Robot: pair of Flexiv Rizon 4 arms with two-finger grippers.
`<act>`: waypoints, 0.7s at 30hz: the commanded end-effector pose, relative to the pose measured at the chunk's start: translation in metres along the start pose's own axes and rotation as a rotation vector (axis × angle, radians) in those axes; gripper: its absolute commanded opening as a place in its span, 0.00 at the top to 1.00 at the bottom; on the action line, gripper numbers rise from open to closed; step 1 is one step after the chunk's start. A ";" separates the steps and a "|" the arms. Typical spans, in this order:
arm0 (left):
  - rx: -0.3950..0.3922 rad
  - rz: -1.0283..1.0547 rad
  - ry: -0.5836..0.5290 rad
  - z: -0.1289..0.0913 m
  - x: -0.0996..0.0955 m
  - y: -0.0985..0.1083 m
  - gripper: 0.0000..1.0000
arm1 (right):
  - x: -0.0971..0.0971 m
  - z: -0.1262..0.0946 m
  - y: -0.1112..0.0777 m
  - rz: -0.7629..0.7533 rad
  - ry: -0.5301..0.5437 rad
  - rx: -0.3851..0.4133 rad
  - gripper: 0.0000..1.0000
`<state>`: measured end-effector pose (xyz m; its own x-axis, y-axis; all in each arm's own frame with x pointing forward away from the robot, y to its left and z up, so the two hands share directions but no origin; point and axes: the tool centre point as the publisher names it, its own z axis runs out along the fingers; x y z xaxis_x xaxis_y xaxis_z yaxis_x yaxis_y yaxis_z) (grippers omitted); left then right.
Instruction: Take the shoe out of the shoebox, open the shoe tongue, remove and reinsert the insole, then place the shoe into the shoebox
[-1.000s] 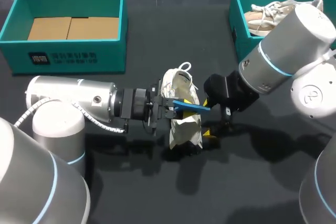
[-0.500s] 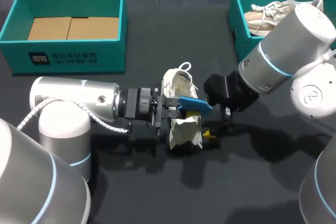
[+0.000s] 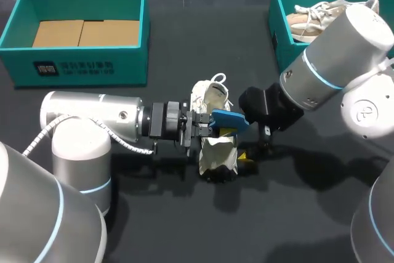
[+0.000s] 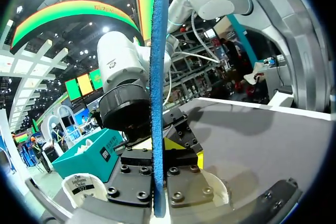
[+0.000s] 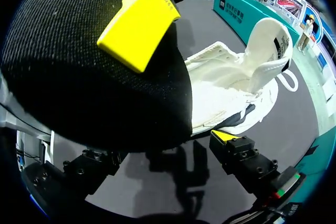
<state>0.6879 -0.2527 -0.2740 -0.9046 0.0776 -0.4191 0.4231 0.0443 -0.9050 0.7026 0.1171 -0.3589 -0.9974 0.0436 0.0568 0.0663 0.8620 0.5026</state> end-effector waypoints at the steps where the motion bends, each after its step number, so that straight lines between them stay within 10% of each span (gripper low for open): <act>1: 0.003 -0.001 -0.002 0.000 -0.002 0.004 1.00 | 0.000 0.001 0.000 0.000 -0.001 0.001 0.00; 21: 0.025 0.061 0.025 -0.009 0.000 0.001 1.00 | 0.000 0.001 0.000 0.000 -0.001 0.001 0.00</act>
<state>0.6854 -0.2440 -0.2712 -0.8767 0.0980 -0.4709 0.4751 0.0225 -0.8797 0.7026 0.1171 -0.3589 -0.9974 0.0436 0.0568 0.0663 0.8620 0.5026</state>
